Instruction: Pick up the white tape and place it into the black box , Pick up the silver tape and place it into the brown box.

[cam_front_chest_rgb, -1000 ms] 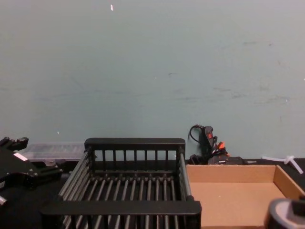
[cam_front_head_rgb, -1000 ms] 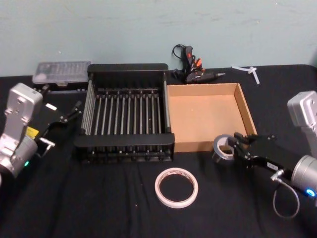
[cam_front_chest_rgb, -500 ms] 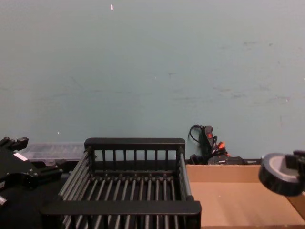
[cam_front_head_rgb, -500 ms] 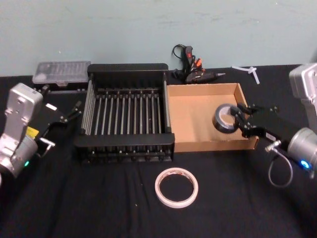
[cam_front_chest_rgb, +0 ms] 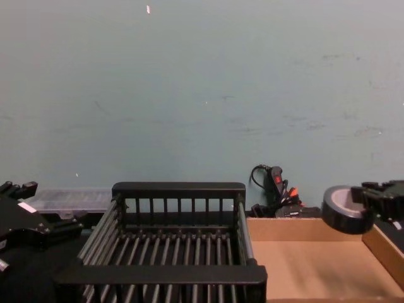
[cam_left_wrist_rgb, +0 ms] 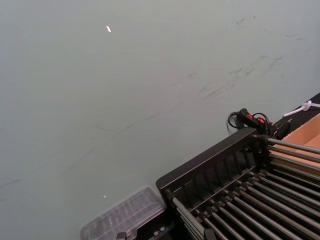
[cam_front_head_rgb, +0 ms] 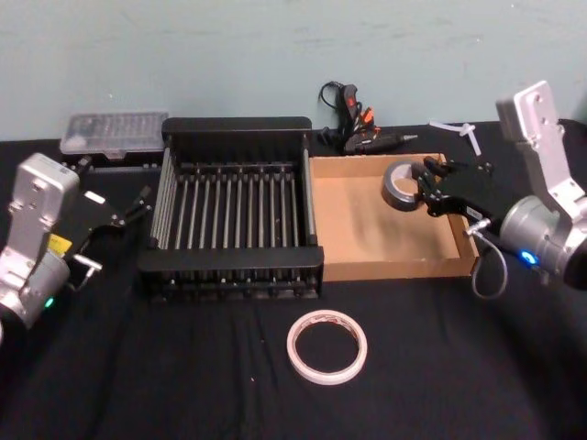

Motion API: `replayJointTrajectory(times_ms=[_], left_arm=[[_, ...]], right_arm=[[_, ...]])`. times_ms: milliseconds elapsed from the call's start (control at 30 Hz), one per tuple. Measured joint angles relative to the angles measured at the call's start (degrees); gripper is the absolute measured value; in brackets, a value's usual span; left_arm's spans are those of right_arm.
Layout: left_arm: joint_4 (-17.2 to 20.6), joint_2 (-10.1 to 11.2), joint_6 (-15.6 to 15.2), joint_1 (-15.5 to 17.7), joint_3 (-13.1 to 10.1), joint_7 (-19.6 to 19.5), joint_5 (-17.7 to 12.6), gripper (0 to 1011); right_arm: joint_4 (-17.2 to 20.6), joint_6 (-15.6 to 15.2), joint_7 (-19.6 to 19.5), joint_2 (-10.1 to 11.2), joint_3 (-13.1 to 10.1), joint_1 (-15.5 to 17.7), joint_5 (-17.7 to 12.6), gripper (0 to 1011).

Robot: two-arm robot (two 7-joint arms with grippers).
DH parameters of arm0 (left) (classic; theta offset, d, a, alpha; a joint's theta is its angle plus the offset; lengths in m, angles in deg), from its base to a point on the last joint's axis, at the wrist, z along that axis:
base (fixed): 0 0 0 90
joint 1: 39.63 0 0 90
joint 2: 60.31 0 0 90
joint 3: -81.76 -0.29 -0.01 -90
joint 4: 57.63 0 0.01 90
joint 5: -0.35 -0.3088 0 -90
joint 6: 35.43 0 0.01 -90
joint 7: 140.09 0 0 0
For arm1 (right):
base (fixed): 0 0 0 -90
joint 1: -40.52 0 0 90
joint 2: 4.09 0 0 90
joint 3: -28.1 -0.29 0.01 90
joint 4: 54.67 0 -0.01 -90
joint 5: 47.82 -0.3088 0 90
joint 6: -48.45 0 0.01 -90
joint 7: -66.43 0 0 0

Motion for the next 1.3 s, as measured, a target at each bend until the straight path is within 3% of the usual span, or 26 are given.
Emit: replayJointTrajectory(times_ms=[333,633,967,1300], left_arm=[[0.00,0.00,0.00,0.00,0.00,0.00,0.00,1001],[0.00,0.00,0.00,0.00,0.00,0.00,0.00,1001],[0.00,0.00,0.00,0.00,0.00,0.00,0.00,1001],[0.00,0.00,0.00,0.00,0.00,0.00,0.00,1001]], right_arm=[[-8.94,0.04,0.03,-3.76,2.07,-5.94,2.96,151],[-16.23,0.13,-0.18,-6.78,2.85,-9.31,5.15,151],[-20.35,-0.60,-0.23,-8.60,2.59,-10.45,6.68,151],[-20.52,-0.63,-0.30,-8.70,2.48,-10.52,6.95,151]])
